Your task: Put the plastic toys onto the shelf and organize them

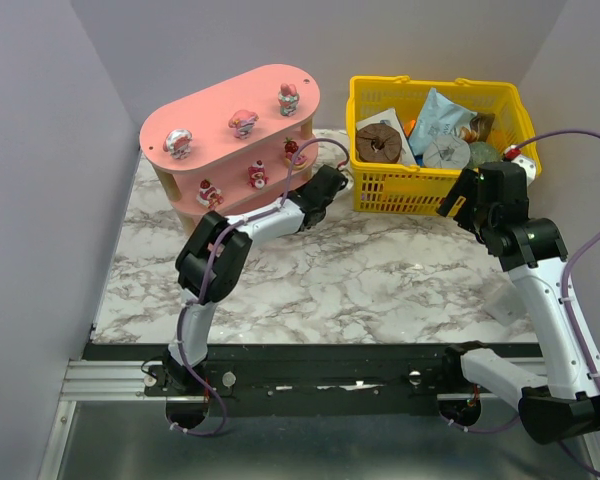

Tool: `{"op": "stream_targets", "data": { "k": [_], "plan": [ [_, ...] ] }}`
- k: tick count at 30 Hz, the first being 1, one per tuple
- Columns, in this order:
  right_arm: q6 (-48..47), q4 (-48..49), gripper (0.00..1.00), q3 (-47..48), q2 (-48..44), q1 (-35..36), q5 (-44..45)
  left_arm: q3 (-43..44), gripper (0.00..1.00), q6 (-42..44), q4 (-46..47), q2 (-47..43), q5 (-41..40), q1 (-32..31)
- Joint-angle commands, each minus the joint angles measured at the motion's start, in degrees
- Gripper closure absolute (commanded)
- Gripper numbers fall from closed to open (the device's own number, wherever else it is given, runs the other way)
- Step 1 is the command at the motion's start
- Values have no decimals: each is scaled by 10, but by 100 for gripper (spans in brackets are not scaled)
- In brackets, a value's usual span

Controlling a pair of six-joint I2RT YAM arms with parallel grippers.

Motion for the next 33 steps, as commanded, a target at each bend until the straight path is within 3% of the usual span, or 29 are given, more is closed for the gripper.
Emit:
{"op": "stream_targets", "data": {
  "k": [1, 10, 22, 26, 33],
  "plan": [
    [7, 14, 7, 9, 1, -3, -8, 22, 89, 8, -9, 21, -9, 7],
    [8, 17, 7, 4, -1, -3, -11, 31, 80, 19, -3, 31, -28, 9],
    [4, 23, 8, 4, 4, -3, -29, 38, 54, 19, -9, 25, -20, 9],
    [3, 27, 9, 0, 2, -3, -34, 44, 38, 24, -5, 26, -28, 11],
    [1, 29, 9, 0, 3, -3, -39, 50, 31, 23, -3, 20, -32, 12]
  ]
}}
